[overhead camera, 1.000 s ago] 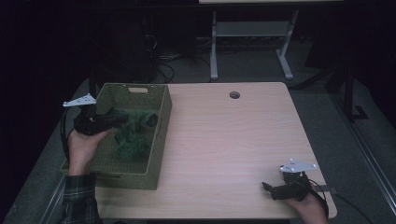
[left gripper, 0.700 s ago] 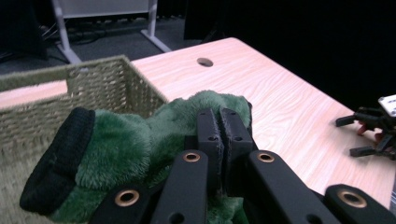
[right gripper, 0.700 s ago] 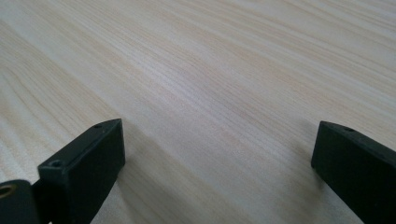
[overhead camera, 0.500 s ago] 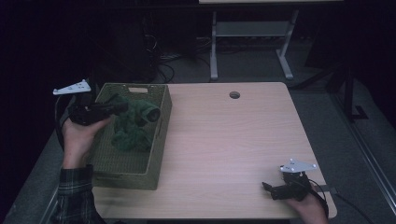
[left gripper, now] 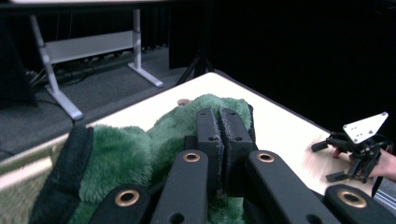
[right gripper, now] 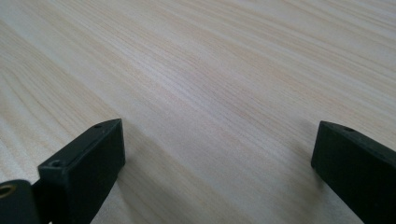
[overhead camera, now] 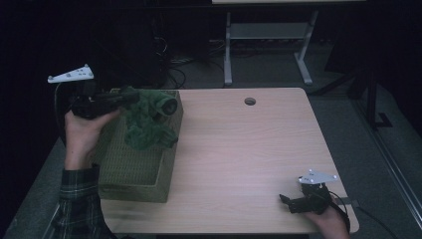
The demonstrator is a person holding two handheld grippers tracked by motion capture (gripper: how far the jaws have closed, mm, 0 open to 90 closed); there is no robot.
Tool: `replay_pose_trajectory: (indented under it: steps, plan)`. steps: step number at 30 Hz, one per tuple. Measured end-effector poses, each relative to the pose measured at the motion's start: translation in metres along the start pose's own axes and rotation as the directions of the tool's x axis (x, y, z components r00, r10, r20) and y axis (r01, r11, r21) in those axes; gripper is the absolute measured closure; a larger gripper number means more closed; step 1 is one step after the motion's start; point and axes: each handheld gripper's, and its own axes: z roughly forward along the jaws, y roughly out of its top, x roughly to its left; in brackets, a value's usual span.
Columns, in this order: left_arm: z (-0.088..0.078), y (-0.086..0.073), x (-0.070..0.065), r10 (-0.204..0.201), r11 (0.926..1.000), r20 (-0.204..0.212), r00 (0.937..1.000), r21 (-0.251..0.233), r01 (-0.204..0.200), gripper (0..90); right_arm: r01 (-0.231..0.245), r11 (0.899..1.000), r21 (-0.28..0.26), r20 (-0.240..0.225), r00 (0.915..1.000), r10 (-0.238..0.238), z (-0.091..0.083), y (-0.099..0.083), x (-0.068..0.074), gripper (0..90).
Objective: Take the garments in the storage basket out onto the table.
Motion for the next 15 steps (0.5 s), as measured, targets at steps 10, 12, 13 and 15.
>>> replay_pose_trajectory:
  steps: [10,12,13,15]
  plan:
    - [0.027,0.022,-0.028,0.059,0.998,0.059,0.9965,-0.027,-0.058,87.9,0.0,1.0,0.0,0.0,1.0,0.0,0.0,0.0,0.0,2.5]
    - [0.036,0.023,-0.033,0.064,0.9978,0.072,0.9953,-0.023,-0.063,87.9,0.001,1.0,0.0,0.0,1.0,-0.001,0.0,0.0,0.0,2.5]
    - [0.04,0.024,-0.036,0.069,0.9975,0.078,0.9946,-0.021,-0.067,87.9,0.001,1.0,0.0,0.0,1.0,-0.001,0.0,0.0,0.0,2.5]
    - [0.051,0.024,-0.043,0.073,0.9973,0.096,0.9927,-0.016,-0.072,87.9,0.0,1.0,0.0,0.0,1.0,0.0,0.0,0.0,0.0,2.5]
